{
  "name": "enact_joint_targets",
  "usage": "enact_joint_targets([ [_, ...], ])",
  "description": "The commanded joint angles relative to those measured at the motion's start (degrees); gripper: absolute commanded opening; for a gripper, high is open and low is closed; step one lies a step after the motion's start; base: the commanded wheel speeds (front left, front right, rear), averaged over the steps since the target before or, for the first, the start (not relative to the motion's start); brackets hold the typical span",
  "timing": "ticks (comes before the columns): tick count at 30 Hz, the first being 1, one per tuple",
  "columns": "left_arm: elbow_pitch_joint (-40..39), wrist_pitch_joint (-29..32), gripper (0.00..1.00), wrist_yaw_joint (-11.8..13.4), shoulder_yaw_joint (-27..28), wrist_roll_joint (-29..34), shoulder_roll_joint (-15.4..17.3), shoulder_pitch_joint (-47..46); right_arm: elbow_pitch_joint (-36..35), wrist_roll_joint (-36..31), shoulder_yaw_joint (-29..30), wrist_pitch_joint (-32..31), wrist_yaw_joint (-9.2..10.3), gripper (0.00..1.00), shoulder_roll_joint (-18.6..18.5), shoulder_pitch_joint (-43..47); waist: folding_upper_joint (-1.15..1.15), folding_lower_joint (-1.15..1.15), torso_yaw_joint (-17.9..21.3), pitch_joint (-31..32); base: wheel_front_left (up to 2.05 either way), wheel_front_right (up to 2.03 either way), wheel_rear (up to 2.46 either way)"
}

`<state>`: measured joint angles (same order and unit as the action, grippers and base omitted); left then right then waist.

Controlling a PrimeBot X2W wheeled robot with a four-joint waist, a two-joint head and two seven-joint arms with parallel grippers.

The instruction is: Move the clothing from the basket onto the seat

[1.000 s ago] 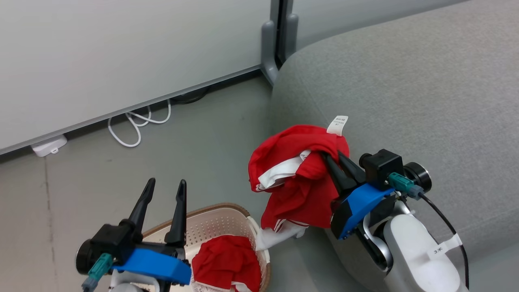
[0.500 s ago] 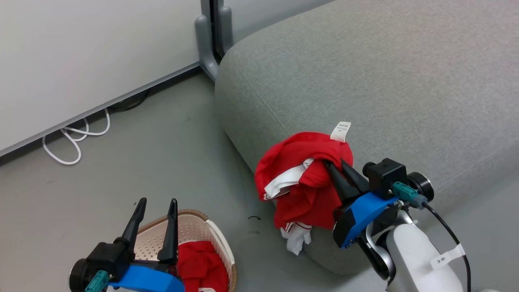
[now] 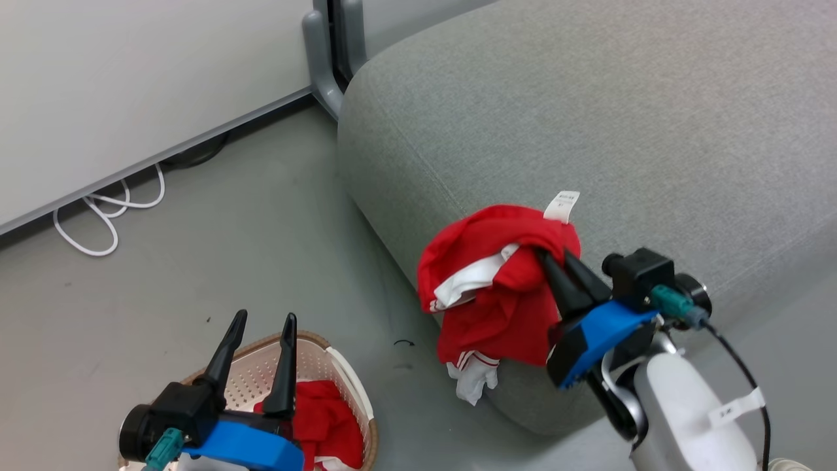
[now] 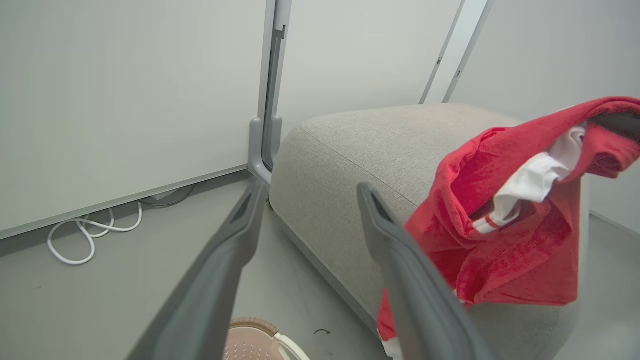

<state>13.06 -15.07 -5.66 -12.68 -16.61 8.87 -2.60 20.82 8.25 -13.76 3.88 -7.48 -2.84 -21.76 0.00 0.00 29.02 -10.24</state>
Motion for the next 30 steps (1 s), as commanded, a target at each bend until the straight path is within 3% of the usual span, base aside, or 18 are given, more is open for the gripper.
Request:
enact_joint_targets([
  [1,-0.18,-0.15,1.00,-0.31,0.29,0.36,0.04,-0.98,-0.05,0.41,0.46,0.22,-0.03,0.00,-0.08,-1.67,0.00,0.00,-0.30,-0.38,0.00,0.00,0.00],
  [10,-2.17,-0.15,1.00,-1.15,-0.58,2.07,0.95,-4.01,2.27,-1.02,10.14,-1.31,-0.02,0.00,-0.43,-13.53,0.00,0.00,-3.30,-6.27,0.00,0.00,0.00],
  [15,-4.06,-0.16,1.00,-1.34,-0.67,2.77,2.64,-6.40,2.89,3.47,18.59,-3.15,-0.03,0.00,-1.91,-23.29,0.00,0.00,-5.06,-12.10,0.00,0.00,0.00],
  [25,-9.04,0.08,1.00,-1.51,-2.07,4.25,4.89,-13.81,2.48,1.86,39.95,-7.03,-0.03,0.00,-12.03,-40.87,0.00,0.00,-11.11,-25.50,0.00,0.00,0.00],
  [30,-11.74,0.06,1.00,-1.18,-1.60,4.63,5.68,-15.74,2.28,-0.01,47.09,-8.34,-0.03,0.00,-15.61,-45.96,0.00,0.00,-13.12,-30.51,0.00,0.00,0.00],
])
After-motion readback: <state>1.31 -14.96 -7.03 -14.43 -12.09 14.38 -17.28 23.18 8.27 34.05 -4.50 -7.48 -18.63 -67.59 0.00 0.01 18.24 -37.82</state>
